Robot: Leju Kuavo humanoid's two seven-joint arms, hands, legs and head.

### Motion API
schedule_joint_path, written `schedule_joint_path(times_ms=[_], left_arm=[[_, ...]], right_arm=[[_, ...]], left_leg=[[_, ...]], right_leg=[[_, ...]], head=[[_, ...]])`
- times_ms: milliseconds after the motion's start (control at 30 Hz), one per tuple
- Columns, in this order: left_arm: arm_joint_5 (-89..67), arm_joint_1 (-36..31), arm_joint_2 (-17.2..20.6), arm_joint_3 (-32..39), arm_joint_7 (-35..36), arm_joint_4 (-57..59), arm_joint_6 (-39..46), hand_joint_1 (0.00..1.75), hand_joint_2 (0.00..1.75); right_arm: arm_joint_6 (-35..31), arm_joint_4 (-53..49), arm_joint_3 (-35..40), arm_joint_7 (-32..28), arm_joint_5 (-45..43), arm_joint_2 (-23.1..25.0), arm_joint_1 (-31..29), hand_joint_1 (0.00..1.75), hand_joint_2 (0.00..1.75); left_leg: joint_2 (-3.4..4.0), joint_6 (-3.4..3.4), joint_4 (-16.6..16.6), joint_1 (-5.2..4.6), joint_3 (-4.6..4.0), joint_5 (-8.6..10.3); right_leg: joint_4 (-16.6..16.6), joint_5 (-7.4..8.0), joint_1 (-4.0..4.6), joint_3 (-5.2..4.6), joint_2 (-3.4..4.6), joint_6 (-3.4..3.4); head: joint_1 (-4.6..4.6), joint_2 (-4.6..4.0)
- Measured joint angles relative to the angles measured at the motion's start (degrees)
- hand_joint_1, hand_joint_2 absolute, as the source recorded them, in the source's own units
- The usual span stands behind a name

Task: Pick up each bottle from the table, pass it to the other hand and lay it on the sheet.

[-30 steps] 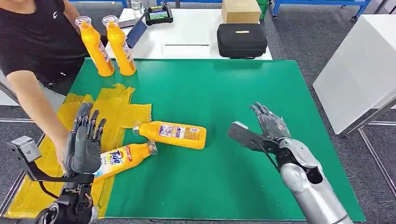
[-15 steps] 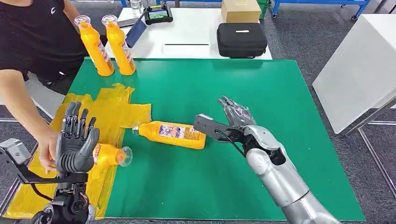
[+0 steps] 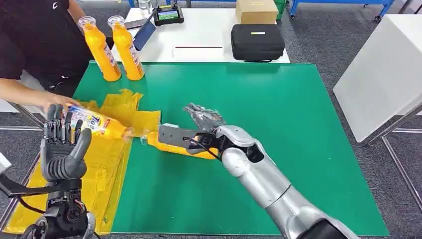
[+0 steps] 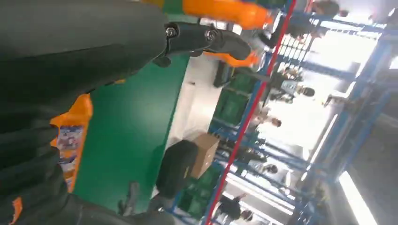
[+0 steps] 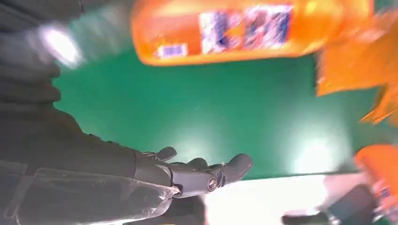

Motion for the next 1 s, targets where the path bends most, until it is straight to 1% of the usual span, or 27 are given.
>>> schedule_joint_path(times_ms=[233,567,667,733,800,1000], left_arm=[[-0.3,2.1,-0.8,2.8,-0.6,-3.2,0.9,0.0,1.75],[-1.2,3.8,-2.1,5.2,-1.0,-5.6,0.8,0.0,1.75],[-1.5,4.7,-2.6,6.0,-1.3,-6.2,0.7,0.0,1.75],[-1.4,5.8,-2.8,6.6,-2.0,-6.9,0.4,0.0,1.75],[-1.3,7.3,-3.1,7.3,-2.5,-7.6,-0.2,0.0,1.75],[-1.0,8.8,-3.3,7.9,-2.6,-7.9,-1.8,0.0,1.75]], right_arm=[[0.7,2.5,2.7,-0.5,-0.7,1.8,-1.0,0.0,1.75],[0.7,4.1,5.2,-0.6,-1.1,1.9,-1.3,0.0,1.75],[0.2,3.8,5.9,1.4,1.6,1.3,-1.3,0.0,1.75],[-1.5,1.6,6.4,2.8,3.9,-0.1,-1.0,0.0,1.75],[-3.4,-3.4,6.2,3.9,5.3,-2.8,0.4,0.0,1.75],[-3.5,-13.9,4.2,5.9,8.9,-9.9,5.0,0.0,1.75]], left_leg=[[-0.05,0.0,0.0,-0.04,-0.01,0.0],[-0.02,0.0,0.0,-0.05,-0.01,0.0],[-0.02,0.0,0.0,-0.04,-0.01,0.0],[-0.02,0.0,0.0,-0.04,0.0,0.0],[-0.05,0.0,0.0,-0.05,-0.02,0.0],[-0.06,0.04,0.0,-0.15,-0.04,-0.03]], right_leg=[[0.0,0.0,-0.03,0.01,-0.01,0.0],[0.0,0.0,-0.03,-0.02,-0.01,0.0],[0.0,0.0,-0.02,-0.03,-0.01,0.0],[0.0,0.0,-0.02,-0.06,0.0,0.0],[0.0,0.0,-0.03,-0.06,-0.01,0.0],[-0.1,-0.01,-0.05,-0.06,-0.02,0.01]], head=[[0.02,0.0],[0.02,0.0],[0.02,0.0],[0.0,0.0],[0.02,0.0],[0.02,0.0]])
